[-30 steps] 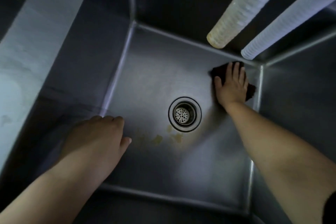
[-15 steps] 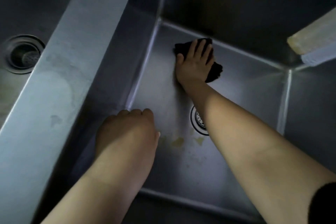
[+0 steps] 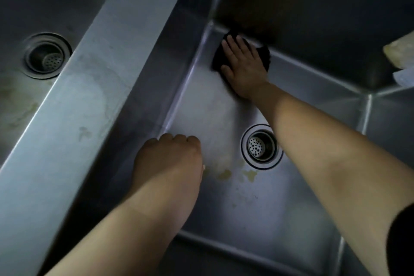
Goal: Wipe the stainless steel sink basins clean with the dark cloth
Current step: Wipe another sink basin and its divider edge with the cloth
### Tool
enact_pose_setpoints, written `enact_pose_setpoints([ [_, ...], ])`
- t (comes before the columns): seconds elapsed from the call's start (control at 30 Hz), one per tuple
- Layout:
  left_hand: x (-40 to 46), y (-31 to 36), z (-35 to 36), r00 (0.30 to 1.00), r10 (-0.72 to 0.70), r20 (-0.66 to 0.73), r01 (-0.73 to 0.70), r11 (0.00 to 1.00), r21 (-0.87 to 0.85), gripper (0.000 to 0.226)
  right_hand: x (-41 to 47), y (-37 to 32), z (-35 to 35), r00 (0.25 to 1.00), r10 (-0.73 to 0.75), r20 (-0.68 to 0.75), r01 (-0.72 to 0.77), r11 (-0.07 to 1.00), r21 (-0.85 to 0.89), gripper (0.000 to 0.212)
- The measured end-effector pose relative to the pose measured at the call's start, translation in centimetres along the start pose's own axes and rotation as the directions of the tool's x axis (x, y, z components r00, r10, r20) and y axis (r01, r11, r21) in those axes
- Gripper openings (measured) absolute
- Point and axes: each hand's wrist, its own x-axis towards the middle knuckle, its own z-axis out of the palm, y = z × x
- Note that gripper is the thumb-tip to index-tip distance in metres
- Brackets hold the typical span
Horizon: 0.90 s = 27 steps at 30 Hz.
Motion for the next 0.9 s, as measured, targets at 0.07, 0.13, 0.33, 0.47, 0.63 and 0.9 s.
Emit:
enact_pose_setpoints([
  [0.07,0.0,0.1,0.1,1.0,-0.001,0.004,0.001,1.0,0.002,0.019,-2.3,2.1,0.3,0.999,0.048,-0.016,-0.048,0.999,0.004,0.061],
  [0.13,-0.2,0.3,0.0,1.0,0.013,0.0,-0.013,1.0,-0.005,0.018,-4.9,4.7,0.4,0.995,0.1,-0.023,-0.1,0.995,0.008,0.063],
  [0.33,-0.4,0.9,0.4,0.995,0.096,-0.013,-0.097,0.995,-0.018,0.022,-11.4,10.9,1.4,0.954,0.3,-0.009,-0.3,0.954,-0.004,0.068],
  [0.47,-0.6,1.1,0.9,0.995,0.103,-0.002,-0.103,0.994,-0.019,0.025,-14.2,12.9,1.8,0.91,0.415,-0.016,-0.415,0.91,0.018,0.063],
  [0.63,-0.5,1.2,0.9,0.994,0.107,0.036,-0.106,0.994,-0.039,0.024,-17.1,13.8,2.2,0.8,0.599,0.033,-0.6,0.797,0.07,0.064],
  [0.9,-1.2,1.5,0.4,0.993,0.112,0.034,-0.114,0.993,0.042,0.022,-16.3,7.9,2.3,0.588,0.801,0.11,-0.806,0.57,0.157,0.069],
])
